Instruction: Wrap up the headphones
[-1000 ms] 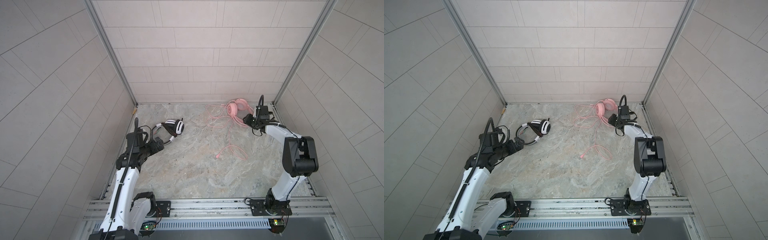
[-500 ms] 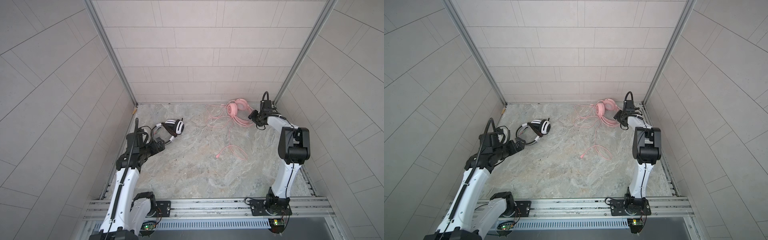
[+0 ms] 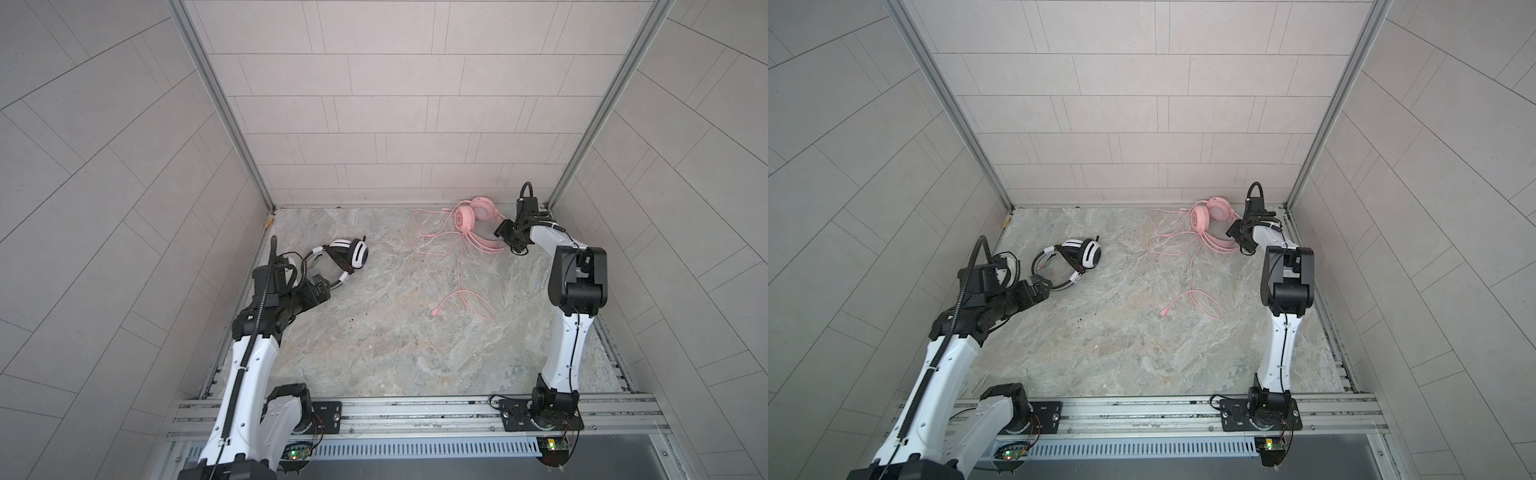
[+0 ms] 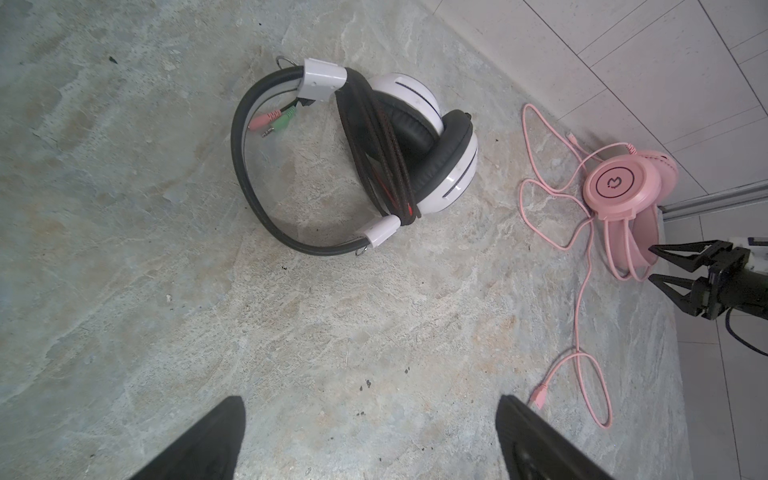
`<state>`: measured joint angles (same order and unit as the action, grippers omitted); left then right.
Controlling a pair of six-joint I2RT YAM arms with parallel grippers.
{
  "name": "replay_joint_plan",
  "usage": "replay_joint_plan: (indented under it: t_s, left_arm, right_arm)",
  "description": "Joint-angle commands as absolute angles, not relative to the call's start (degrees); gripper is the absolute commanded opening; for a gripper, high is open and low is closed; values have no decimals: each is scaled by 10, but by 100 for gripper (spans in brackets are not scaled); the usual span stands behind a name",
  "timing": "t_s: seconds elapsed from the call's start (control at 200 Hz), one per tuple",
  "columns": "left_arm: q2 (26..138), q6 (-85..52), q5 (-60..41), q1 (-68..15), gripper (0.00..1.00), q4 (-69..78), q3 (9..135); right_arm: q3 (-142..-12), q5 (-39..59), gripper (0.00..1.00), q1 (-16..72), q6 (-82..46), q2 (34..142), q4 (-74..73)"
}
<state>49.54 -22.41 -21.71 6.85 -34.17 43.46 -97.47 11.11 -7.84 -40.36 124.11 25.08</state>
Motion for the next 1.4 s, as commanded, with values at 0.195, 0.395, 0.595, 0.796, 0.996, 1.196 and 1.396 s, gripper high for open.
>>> replay_joint_plan:
  t_s: [0.195, 0.395, 0.595, 0.796, 0.996, 1.196, 1.396]
  left_arm:
    - [494, -217, -222, 67, 100, -341, 428]
    - [494, -217, -225, 67, 100, -340, 428]
    - [493, -218, -228, 67, 100, -339, 426]
    - [493, -218, -225, 67, 100, -339, 427]
    - [497, -219, -227, 67, 100, -338, 426]
    - [497, -219, -226, 67, 100, -338, 426]
    - [482, -220, -223, 66, 100, -338, 428]
  right_arm:
    - [-995, 99, 68, -80, -407, 1283, 283]
    - [-980, 105, 68, -86, -404, 1280, 283]
    - [-1010, 121, 58, -86, -405, 1310, 279]
    - [-1015, 122, 24, -85, -388, 1316, 275]
    - [-985, 118, 14, -81, -352, 1247, 255]
    - [-980, 118, 13, -48, -292, 1155, 265]
    - [-984, 91, 13, 40, -170, 1061, 305]
